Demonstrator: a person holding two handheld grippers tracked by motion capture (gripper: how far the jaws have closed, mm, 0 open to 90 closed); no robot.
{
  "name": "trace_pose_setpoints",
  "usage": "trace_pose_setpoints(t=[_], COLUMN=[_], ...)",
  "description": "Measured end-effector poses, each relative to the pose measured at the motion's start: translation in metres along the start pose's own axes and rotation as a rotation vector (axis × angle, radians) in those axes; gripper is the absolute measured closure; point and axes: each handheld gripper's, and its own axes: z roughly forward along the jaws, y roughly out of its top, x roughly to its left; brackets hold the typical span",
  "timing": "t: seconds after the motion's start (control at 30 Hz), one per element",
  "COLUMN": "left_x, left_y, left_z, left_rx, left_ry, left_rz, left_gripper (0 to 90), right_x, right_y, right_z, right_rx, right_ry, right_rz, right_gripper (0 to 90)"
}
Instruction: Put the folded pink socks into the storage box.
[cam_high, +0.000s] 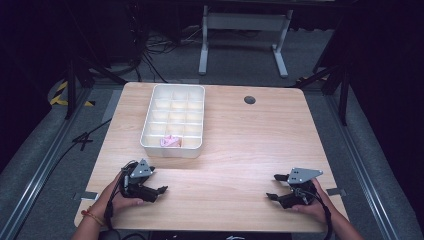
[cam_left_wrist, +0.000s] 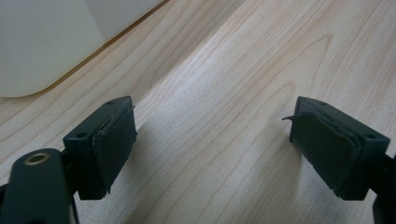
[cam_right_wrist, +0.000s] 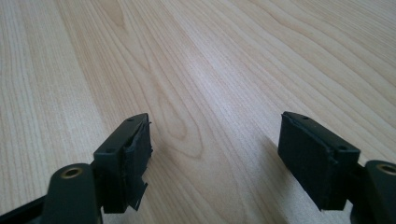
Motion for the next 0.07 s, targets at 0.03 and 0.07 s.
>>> trace_pose_setpoints(t=[0.03,0.07], left_x=[0.0,0.0], left_y=[0.0,0.0], left_z=[0.0,0.0], left_rx=[0.0,0.0], left_ry=[0.0,0.0], left_rz=[0.0,0.001], left_gripper=[15.0,15.0], right_x=[0.0,0.0], right_y=[0.0,0.0], right_z=[0.0,0.0], right_rx=[0.0,0.0], right_ry=[0.0,0.0], right_rz=[0.0,0.0], right_gripper=[26.1,26.1])
